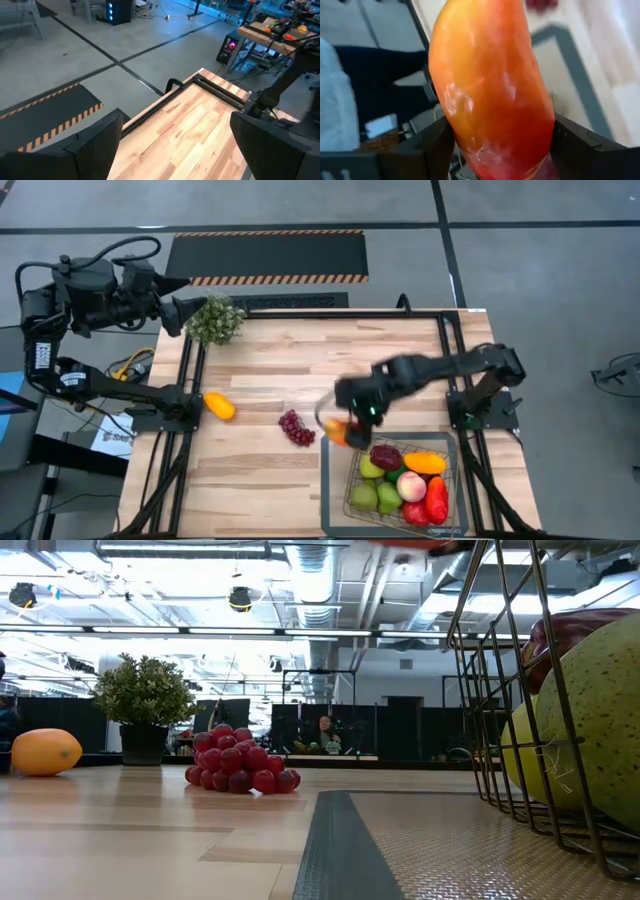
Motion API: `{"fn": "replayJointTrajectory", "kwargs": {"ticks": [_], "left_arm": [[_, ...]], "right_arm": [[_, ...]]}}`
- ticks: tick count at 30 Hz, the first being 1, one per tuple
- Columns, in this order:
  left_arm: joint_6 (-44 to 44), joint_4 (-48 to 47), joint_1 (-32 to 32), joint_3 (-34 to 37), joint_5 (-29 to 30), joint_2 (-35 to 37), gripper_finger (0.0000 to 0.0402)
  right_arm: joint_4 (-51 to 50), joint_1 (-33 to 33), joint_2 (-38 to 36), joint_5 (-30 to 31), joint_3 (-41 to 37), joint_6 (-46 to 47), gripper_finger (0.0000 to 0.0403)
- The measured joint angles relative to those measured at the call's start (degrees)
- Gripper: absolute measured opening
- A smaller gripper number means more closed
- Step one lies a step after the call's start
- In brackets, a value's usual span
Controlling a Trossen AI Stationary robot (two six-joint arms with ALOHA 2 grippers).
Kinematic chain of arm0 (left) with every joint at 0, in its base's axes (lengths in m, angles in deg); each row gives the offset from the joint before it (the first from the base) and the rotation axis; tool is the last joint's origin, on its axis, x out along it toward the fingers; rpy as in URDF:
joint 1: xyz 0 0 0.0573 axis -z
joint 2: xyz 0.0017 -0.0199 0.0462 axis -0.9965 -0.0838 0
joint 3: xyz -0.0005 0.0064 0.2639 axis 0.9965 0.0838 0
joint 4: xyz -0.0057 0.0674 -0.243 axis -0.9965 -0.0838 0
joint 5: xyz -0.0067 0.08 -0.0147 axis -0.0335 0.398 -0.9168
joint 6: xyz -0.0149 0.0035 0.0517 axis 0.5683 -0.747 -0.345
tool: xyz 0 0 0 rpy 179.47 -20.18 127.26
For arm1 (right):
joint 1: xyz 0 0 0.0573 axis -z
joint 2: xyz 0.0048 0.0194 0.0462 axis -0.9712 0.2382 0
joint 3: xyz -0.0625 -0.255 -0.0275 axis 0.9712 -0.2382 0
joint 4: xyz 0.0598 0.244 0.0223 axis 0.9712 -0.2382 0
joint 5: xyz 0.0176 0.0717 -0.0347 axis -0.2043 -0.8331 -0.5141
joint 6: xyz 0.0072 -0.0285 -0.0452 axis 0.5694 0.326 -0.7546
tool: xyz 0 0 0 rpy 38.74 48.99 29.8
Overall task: Build produce basket
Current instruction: Put the orange mango into the wire basket
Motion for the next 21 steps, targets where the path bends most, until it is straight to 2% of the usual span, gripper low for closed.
{"fn": "replayJointTrajectory", "kwargs": {"ticks": [7,11,14,21], "left_arm": [[-1.6,0.3,0.0,0.0,0.3,-0.7,0.0359],[-3.4,0.4,0.0,0.0,0.4,-1.7,0.0359],[-5.4,0.8,0.0,0.0,0.4,-2.9,0.0359],[-8.4,1.8,0.0,0.0,0.4,-5.5,0.0359]], "right_arm": [[-2.9,-13.5,0.1,10.8,-2.3,20.8,0.0276],[-3.8,-18.3,0.0,16.6,-2.6,28.6,0.0276],[-4.3,-19.5,0.0,18.5,-2.6,29.2,0.0276],[-7.1,-20.3,0.0,18.4,-2.6,22.3,0.0279]]}}
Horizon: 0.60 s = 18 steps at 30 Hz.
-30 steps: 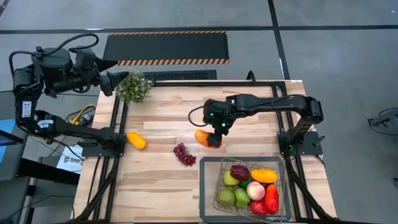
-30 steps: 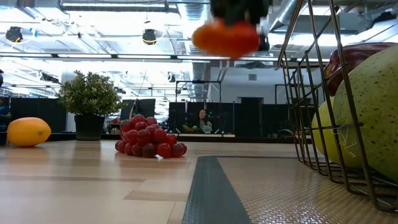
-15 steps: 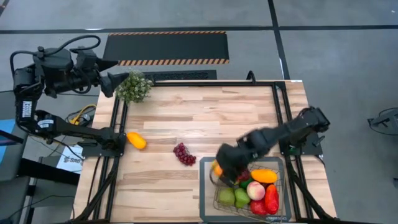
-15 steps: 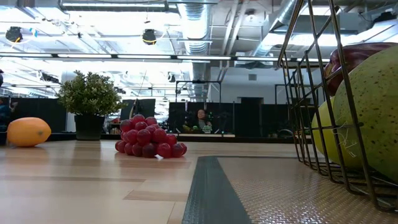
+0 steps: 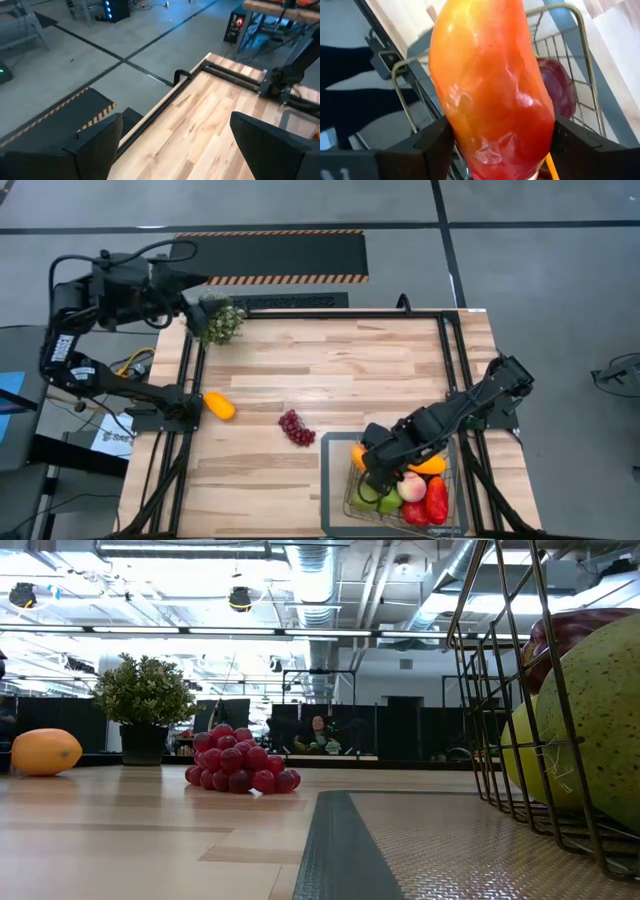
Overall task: Build produce basket
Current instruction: Put the orange mango into the wire basket
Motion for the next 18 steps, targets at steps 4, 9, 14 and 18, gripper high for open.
{"fn": "replayJointTrajectory", "kwargs": {"ticks": [4,9,14,18], "left_arm": [[-1.1,1.0,0.0,0.0,-0.1,-0.7,0.0359],[-0.6,3.9,0.0,0.0,-0.1,-0.2,0.0359],[1.0,4.2,0.0,0.0,-0.2,0.2,0.0359],[1.9,4.1,0.0,0.0,-0.2,0.1,0.0359]], "right_arm": [[-3.4,1.5,0.0,0.0,0.0,-3.0,0.0280],[-4.9,2.4,0.0,0.0,0.0,-7.7,0.0281],[-5.2,1.7,0.0,0.0,0.0,-11.5,0.0281],[-4.7,1.3,0.0,0.0,-0.8,-13.7,0.0281]]}}
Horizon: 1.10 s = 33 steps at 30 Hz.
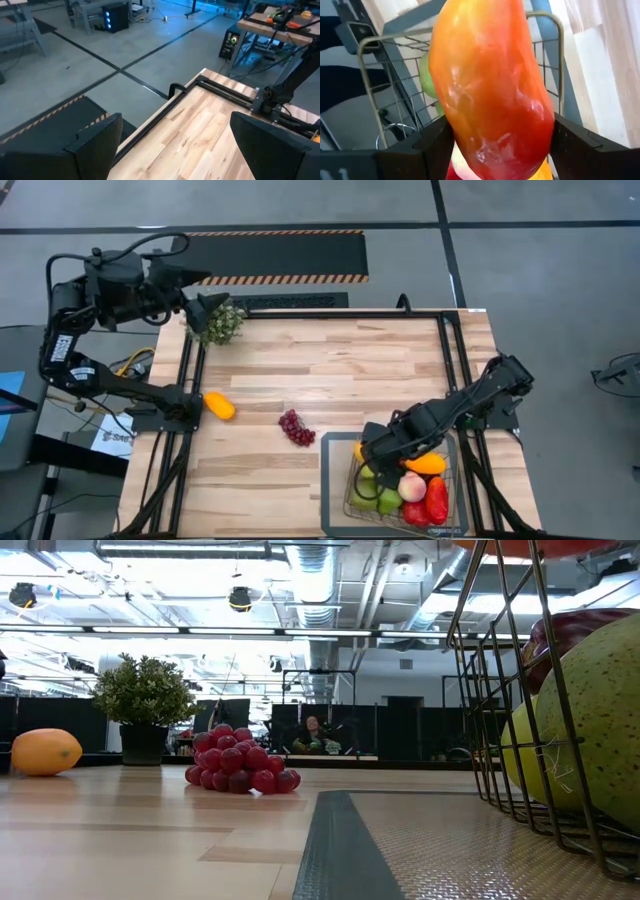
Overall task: Build produce basket
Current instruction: Put the orange mango into the wire basket
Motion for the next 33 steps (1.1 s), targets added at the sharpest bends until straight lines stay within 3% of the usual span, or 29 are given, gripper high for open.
{"fn": "replayJointTrajectory", "kwargs": {"ticks": [8,16,24,33], "left_arm": [[1.9,0.1,0.0,0.0,0.0,0.0,0.0359],[3.1,0.1,0.0,0.0,0.3,-0.3,0.0359],[4.7,-0.5,0.0,0.0,0.4,-0.2,0.0359],[4.8,-0.5,0.0,0.0,0.4,-0.2,0.0359]], "right_arm": [[12.3,-4.0,-2.5,-4.6,-9.9,6.0,0.0282],[13.5,-4.9,-2.0,-4.0,-10.3,7.0,0.0282],[17.9,-5.9,-1.9,-3.9,-16.3,16.3,0.0282],[21.3,-5.9,-2.0,-1.9,-15.7,12.9,0.0282]]}}
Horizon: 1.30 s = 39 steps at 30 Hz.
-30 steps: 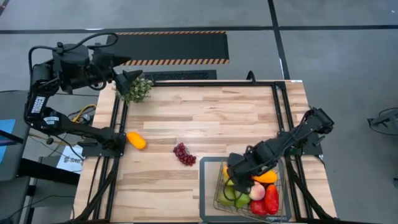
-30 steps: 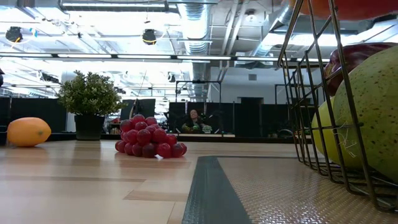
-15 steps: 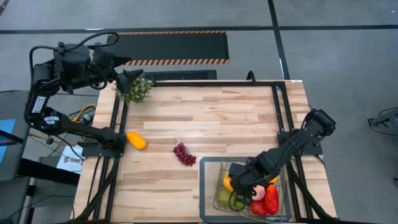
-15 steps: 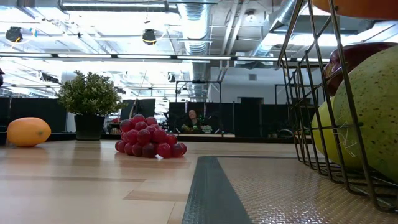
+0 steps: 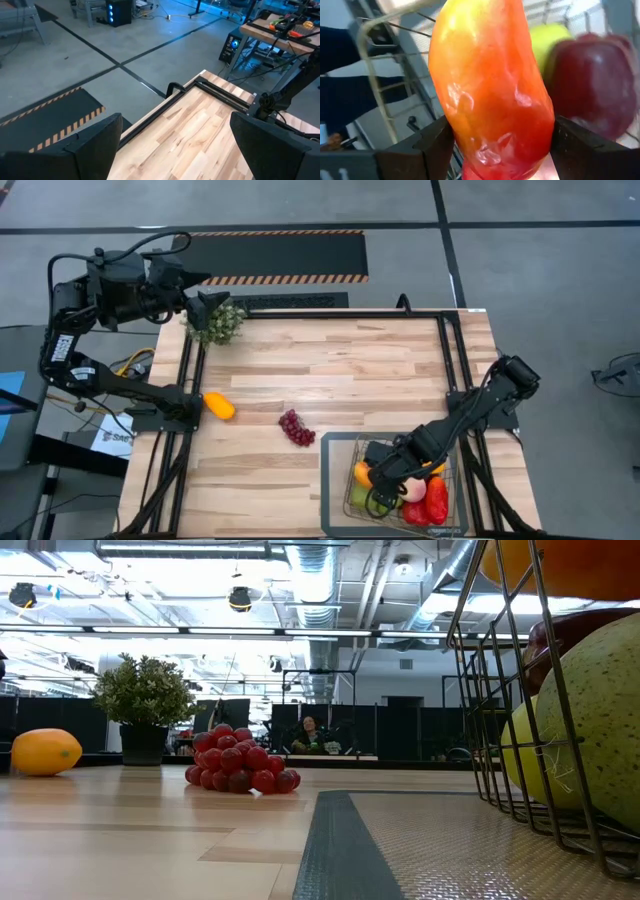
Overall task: Build produce basket
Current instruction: Put the orange mango into the wire basket, then put the yellow mango into the wire basket
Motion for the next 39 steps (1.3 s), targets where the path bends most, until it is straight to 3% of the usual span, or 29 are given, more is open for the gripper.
{"fn": "replayJointTrajectory", "kwargs": {"ticks": [10,16,27,33,39], "left_arm": [[0.0,0.0,0.0,0.0,0.0,0.0,0.0359],[-0.5,0.0,0.0,0.0,0.0,0.0,0.0359],[-0.7,0.0,0.0,0.0,0.0,0.0,0.0359],[-1.2,-3.5,0.0,0.0,-0.8,0.0,0.0359],[-1.2,-12.3,0.0,0.0,-5.8,-0.6,0.0359]], "right_arm": [[2.8,0.5,0.0,-1.4,0.0,-1.0,0.0282],[2.1,0.5,0.0,-4.4,-0.3,5.0,0.0283],[0.2,1.5,0.0,-4.2,-0.3,4.8,0.0378],[-0.5,2.7,0.0,-4.6,-0.3,4.6,0.0383],[-4.1,5.6,-0.7,-6.0,3.6,1.4,0.0380]]}}
